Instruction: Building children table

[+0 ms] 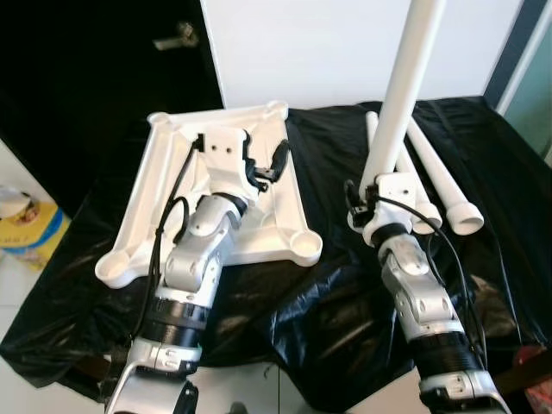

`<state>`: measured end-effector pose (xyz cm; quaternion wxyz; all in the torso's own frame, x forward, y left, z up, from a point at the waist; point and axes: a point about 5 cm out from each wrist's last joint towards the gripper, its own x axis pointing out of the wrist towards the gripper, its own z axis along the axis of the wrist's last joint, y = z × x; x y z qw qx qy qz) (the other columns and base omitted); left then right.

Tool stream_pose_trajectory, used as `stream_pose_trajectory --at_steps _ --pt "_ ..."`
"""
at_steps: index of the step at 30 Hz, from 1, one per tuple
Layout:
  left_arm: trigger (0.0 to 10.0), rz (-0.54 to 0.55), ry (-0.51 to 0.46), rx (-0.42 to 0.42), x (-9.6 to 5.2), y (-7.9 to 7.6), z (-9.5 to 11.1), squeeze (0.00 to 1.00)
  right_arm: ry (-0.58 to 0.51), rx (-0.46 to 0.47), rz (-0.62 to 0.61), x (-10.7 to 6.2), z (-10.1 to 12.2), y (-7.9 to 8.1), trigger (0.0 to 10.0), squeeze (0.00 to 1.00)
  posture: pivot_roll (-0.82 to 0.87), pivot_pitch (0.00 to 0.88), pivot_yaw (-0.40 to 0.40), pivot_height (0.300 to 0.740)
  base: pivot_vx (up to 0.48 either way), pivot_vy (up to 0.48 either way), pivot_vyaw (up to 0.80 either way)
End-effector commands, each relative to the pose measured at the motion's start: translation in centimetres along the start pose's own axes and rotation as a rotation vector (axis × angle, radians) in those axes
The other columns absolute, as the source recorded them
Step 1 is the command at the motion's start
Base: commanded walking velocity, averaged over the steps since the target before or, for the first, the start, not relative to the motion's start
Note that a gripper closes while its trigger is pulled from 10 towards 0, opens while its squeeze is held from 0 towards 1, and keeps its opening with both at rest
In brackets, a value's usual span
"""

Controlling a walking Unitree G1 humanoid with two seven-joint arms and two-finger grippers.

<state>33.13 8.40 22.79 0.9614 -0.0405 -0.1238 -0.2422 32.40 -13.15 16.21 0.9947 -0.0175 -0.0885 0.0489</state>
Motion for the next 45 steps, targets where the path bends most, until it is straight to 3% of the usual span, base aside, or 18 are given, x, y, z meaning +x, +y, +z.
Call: stream_pose_trajectory --at_steps 1,16,45 --pt "10.0 0.012 0.016 0.017 -0.06 0.18 -0.1 0.0 -0.02 0.0 0.012 0.22 0.59 0.29 10.0 0.0 -0.01 0.019 0.007 0.74 0.0 0.0 0.0" --pt "10.0 0.022 0.026 0.015 -0.11 0.46 -0.11 0.0 -0.017 0.001 -0.002 0.23 0.55 0.09 10.0 0.0 -0.01 0.032 0.01 0.74 0.0 -0.27 0.0" --pt "10.0 0.052 0.042 -0.036 -0.19 0.61 -0.45 0.0 -0.019 -0.007 -0.003 0.2 0.64 0.05 10.0 0.0 -0.01 0.043 0.01 0.74 0.0 0.04 0.0"
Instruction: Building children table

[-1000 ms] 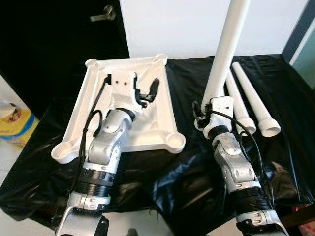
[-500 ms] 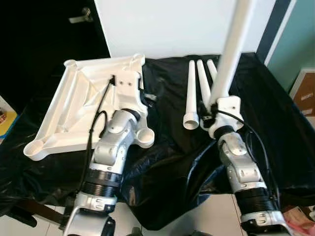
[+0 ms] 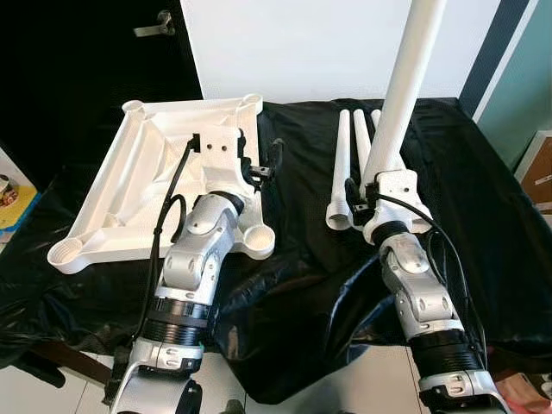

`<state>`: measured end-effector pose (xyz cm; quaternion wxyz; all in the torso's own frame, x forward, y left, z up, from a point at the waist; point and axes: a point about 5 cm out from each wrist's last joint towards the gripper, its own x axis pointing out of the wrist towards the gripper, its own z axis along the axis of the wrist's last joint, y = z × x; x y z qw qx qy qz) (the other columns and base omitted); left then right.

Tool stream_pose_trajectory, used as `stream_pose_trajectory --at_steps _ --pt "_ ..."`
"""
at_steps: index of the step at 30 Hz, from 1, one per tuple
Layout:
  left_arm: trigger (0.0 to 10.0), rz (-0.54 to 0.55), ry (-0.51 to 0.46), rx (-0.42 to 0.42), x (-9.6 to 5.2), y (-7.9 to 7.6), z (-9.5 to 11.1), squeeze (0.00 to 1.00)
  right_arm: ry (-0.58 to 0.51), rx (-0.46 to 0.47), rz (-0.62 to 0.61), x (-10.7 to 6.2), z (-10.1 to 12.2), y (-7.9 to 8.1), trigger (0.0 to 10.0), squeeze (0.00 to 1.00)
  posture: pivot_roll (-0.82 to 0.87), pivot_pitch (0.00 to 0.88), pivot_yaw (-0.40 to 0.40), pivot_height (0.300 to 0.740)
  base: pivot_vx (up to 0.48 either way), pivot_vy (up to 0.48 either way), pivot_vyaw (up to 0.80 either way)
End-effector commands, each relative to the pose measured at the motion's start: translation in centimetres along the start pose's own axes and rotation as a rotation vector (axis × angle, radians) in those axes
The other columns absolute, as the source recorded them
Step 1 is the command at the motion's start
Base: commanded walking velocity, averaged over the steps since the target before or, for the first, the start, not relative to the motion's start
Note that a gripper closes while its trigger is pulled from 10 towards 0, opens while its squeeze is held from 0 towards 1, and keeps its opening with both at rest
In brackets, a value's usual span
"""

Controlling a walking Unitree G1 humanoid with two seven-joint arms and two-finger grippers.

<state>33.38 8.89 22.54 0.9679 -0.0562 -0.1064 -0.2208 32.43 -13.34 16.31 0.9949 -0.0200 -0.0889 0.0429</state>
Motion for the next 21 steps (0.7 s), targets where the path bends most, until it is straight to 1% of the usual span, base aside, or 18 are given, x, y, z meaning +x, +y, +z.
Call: stream_pose_trajectory --at_steps 1,21 --pt "10.0 0.003 0.016 -0.003 -0.1 0.07 -0.22 0.0 -0.019 -0.001 0.008 0.16 0.57 0.24 10.0 0.0 -0.01 0.043 0.01 0.74 0.0 0.307 0.0" --pt "10.0 0.003 0.031 -0.001 -0.15 0.19 -0.33 0.0 -0.018 0.001 0.008 0.13 0.54 0.43 10.0 0.0 -0.01 0.042 0.015 0.74 0.0 0.369 0.0"
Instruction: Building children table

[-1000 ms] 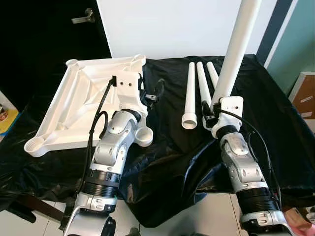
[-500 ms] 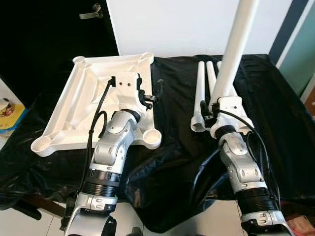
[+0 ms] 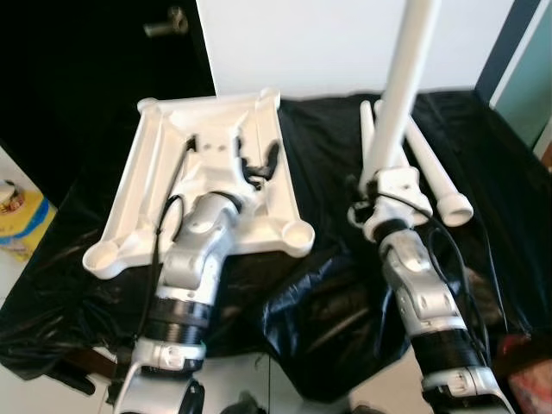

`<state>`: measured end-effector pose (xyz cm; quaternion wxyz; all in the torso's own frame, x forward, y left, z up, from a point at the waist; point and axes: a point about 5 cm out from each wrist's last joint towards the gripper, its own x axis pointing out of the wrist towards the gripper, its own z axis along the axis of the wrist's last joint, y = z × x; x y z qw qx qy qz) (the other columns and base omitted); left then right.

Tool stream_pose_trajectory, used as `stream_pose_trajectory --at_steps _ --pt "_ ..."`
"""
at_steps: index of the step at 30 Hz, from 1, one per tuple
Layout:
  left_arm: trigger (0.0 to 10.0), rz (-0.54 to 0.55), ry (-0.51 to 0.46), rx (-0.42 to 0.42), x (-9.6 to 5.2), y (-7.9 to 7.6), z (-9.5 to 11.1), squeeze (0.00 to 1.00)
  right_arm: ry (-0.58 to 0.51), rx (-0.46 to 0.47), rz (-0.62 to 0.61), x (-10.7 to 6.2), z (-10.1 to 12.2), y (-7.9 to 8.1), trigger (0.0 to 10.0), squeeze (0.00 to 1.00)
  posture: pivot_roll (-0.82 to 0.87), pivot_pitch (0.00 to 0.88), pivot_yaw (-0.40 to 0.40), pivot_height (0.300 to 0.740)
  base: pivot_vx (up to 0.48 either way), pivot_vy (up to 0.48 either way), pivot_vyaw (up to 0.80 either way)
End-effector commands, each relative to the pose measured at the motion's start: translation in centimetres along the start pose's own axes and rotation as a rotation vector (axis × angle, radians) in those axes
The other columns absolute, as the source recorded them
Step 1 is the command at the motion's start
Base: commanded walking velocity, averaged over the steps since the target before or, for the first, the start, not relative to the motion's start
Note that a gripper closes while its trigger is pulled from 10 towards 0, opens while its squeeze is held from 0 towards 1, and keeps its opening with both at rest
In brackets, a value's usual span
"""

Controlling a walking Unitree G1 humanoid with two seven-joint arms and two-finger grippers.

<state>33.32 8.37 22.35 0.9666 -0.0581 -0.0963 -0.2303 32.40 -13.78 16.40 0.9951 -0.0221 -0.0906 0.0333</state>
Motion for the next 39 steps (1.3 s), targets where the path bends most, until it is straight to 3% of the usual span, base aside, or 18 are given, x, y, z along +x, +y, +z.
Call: stream_pose_trajectory --at_steps 1,12,39 --pt "10.0 0.02 0.012 0.01 -0.26 0.68 -0.07 0.0 -0.016 0.008 0.027 0.18 0.45 0.88 10.0 0.0 -0.01 0.041 0.015 0.74 0.0 0.409 0.0" --pt "10.0 0.018 0.013 0.012 -0.19 0.65 -0.01 0.0 -0.018 0.009 0.026 0.26 0.49 0.89 10.0 0.0 -0.01 0.037 0.018 0.74 0.0 0.416 0.0" --pt "10.0 -0.042 0.022 0.062 -0.11 -0.2 -0.33 0.0 -0.021 0.009 0.036 0.3 0.4 1.2 10.0 0.0 -0.01 0.006 0.032 0.74 0.0 0.0 0.0"
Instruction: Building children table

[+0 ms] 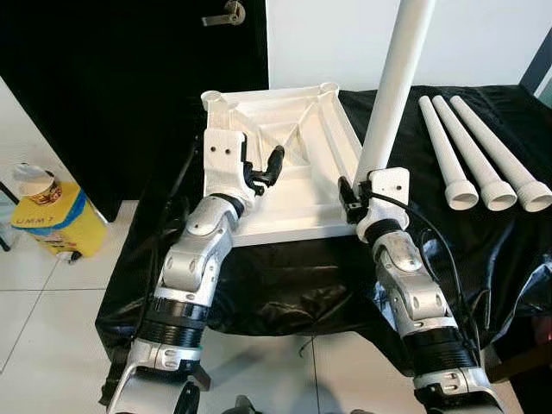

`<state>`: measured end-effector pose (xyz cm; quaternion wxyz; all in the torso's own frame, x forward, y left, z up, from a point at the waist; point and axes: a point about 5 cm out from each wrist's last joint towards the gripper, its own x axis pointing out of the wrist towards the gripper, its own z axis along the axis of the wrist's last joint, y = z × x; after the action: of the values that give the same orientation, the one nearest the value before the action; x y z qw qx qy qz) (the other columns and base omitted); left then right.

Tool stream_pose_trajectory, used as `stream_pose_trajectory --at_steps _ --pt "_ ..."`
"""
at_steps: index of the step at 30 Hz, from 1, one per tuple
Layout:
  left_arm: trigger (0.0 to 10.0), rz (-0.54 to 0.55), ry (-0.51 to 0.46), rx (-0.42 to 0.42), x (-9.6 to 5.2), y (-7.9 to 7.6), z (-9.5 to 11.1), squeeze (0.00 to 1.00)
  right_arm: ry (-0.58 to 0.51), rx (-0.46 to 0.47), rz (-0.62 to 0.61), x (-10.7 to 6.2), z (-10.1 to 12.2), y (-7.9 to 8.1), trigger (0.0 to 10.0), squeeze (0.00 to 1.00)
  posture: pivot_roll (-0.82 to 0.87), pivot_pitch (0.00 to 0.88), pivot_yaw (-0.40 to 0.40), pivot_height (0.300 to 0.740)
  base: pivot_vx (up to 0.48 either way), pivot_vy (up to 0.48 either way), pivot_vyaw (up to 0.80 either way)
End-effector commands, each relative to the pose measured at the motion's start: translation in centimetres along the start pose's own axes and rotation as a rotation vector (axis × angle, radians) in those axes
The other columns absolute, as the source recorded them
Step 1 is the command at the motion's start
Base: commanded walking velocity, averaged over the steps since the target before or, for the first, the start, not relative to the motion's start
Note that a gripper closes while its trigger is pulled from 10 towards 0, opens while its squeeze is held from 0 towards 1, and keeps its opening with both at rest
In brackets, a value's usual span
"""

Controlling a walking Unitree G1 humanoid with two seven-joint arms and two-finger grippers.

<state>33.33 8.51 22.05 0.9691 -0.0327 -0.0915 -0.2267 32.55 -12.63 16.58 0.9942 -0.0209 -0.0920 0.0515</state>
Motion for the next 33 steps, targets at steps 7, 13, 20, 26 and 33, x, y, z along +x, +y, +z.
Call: stream_pose_trajectory --at_steps 7,13,20,26,33 --pt "10.0 -0.075 0.004 0.017 -0.09 -0.61 -0.29 0.0 -0.019 0.001 0.001 -0.01 0.19 0.12 10.0 0.0 -0.01 0.0 0.035 0.74 0.0 0.0 0.0" --pt "10.0 -0.089 0.008 0.014 -0.16 -0.77 -0.42 0.0 -0.021 0.0 -0.001 -0.07 0.17 0.11 10.0 0.0 -0.01 0.0 0.038 0.74 0.0 0.0 0.0" --pt "10.0 -0.099 0.008 0.009 -0.18 -0.91 -0.39 0.0 -0.021 -0.001 -0.003 -0.13 0.16 0.06 10.0 0.0 -0.01 0.0 0.04 0.74 0.221 0.0 0.0" --pt "10.0 -0.098 0.007 0.008 -0.17 -0.88 -0.34 0.0 -0.02 -0.003 -0.006 -0.21 0.09 -0.02 10.0 0.0 -0.01 0.0 0.04 0.74 0.296 0.0 0.0" --pt "10.0 -0.093 0.001 0.011 -0.25 -0.88 -0.29 0.0 -0.022 -0.005 -0.009 -0.19 0.12 -0.05 10.0 0.0 -0.01 0.002 0.038 0.74 0.222 0.0 0.0"
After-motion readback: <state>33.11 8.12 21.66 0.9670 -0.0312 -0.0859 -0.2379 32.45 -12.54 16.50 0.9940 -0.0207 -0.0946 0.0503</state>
